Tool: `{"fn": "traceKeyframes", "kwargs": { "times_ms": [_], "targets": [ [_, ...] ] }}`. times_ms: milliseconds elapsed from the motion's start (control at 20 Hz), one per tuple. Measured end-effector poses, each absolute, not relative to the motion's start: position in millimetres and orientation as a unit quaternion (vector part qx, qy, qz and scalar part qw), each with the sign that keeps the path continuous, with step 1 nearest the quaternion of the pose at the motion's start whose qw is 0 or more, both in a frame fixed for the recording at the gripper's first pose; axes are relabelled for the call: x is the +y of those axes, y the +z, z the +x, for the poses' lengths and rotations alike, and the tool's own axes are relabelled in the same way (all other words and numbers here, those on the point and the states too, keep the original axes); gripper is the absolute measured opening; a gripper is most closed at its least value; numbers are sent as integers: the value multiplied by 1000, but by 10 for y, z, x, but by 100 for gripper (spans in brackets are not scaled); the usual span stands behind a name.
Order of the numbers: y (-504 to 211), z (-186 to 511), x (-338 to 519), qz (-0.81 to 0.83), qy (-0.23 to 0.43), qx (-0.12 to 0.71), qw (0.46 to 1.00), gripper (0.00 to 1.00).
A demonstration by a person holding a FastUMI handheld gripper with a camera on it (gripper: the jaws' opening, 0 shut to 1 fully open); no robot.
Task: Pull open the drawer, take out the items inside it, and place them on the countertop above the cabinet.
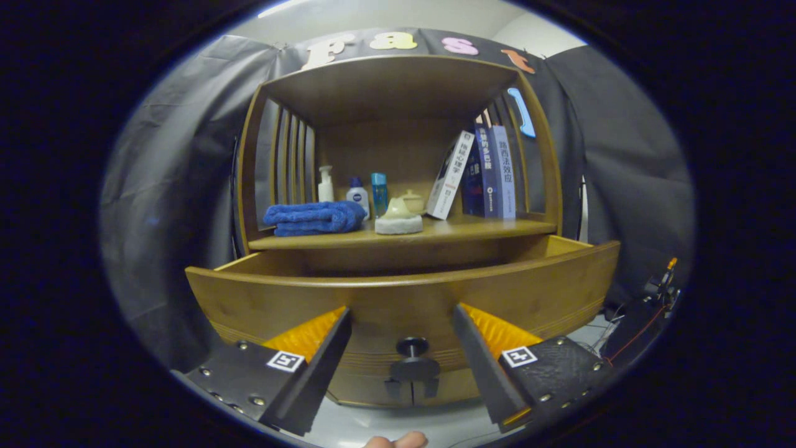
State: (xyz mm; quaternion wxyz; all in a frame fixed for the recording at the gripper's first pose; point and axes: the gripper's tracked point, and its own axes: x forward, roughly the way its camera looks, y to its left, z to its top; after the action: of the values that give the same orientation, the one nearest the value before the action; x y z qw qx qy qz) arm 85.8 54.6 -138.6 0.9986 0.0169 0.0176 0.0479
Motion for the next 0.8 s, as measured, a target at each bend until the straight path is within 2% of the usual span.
{"fn": "traceKeyframes", "kwargs": {
  "times_ms": [800],
  "targets": [
    [-1357,1708,735,16,34,27,999,99]
  ]
}}
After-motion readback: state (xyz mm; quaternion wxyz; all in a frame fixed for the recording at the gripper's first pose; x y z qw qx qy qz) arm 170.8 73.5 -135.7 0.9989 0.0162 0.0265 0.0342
